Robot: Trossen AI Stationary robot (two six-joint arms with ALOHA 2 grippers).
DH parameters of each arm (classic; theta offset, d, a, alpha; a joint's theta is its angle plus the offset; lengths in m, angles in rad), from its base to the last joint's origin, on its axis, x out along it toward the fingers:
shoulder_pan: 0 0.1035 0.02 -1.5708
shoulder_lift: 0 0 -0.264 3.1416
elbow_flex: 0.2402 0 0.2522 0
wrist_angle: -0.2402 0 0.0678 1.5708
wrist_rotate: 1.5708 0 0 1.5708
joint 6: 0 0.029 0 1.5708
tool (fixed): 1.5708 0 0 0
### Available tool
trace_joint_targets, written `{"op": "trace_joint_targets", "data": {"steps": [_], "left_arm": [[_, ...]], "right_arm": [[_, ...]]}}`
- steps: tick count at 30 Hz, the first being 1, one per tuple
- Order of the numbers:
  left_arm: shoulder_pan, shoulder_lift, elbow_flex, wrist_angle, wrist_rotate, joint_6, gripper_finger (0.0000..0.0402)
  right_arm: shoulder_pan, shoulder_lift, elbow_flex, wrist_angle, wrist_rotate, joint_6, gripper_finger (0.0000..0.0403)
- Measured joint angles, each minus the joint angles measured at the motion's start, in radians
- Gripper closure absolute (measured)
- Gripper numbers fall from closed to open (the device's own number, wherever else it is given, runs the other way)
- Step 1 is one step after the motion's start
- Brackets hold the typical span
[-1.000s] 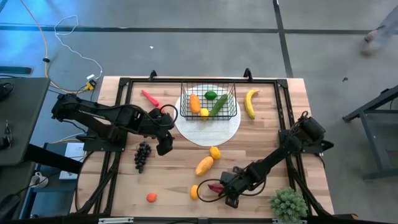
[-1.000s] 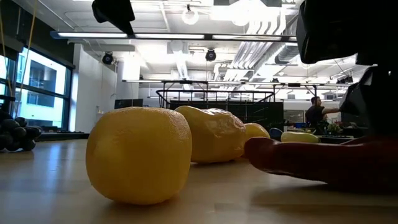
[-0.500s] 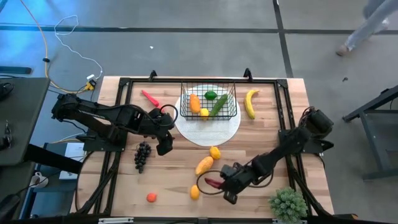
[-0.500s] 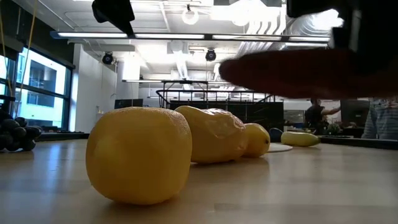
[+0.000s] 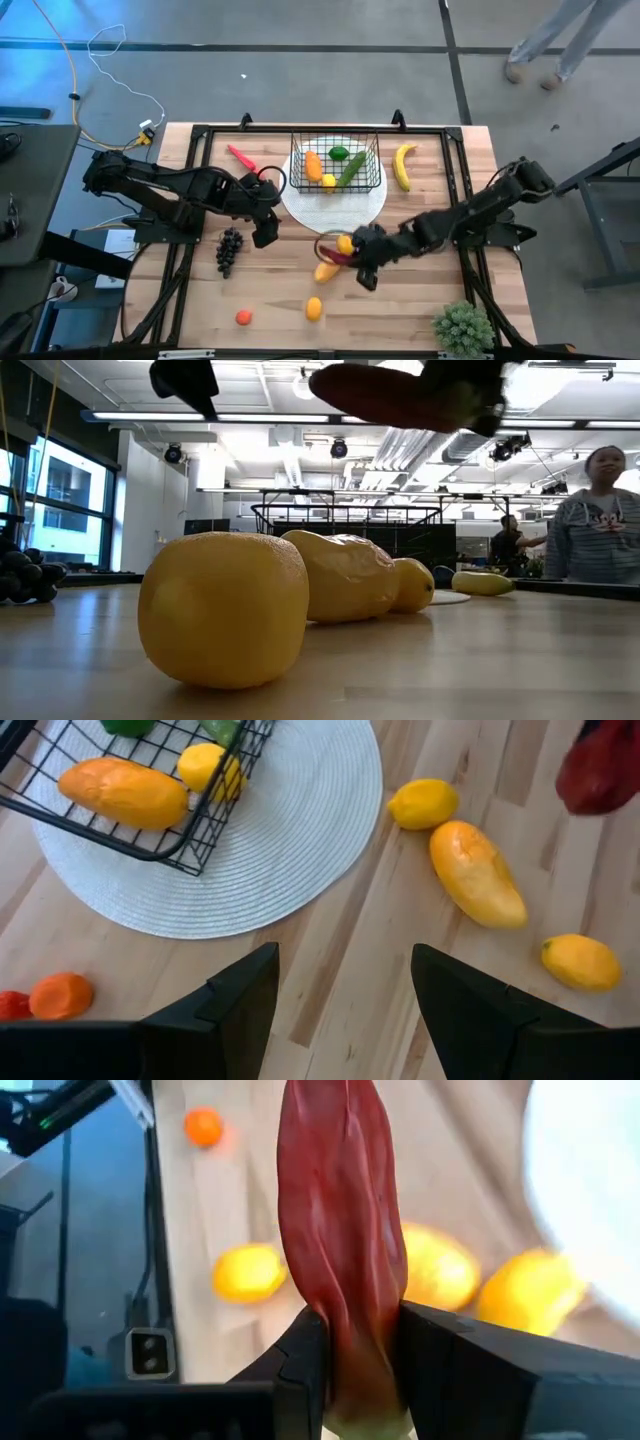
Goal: Build produce basket
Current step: Put the red chili pepper into the black wire basket
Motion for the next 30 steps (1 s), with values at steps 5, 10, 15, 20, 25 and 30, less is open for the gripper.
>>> {"op": "trace_joint_targets", "data": {"steps": [5, 10, 15, 20, 25, 30], "left_arm": [[0.043, 0.000, 0.000, 0.000, -0.001, 0.005, 0.0186], [0.107, 0.000, 0.000, 0.001, -0.003, 0.008, 0.0186], [0.175, 0.000, 0.000, 0.001, -0.003, 0.008, 0.0186], [0.244, 0.000, 0.000, 0.001, -0.004, 0.008, 0.0186], [0.306, 0.000, 0.000, 0.002, -0.003, 0.008, 0.0186], [0.352, 0.000, 0.000, 0.002, -0.004, 0.008, 0.0186]], "right_arm": [[-0.111, -0.067, 0.000, -0.023, 0.000, -0.190, 0.0334], [-0.232, -0.121, 0.000, -0.029, 0.000, -0.399, 0.0334], [-0.357, -0.149, 0.000, -0.017, -0.001, -0.616, 0.0333], [-0.475, -0.152, 0.000, -0.010, -0.011, -0.834, 0.0333], [-0.583, -0.152, 0.000, -0.010, -0.030, -1.056, 0.0335], [-0.682, -0.138, 0.000, -0.015, -0.075, -1.266, 0.0334]]}}
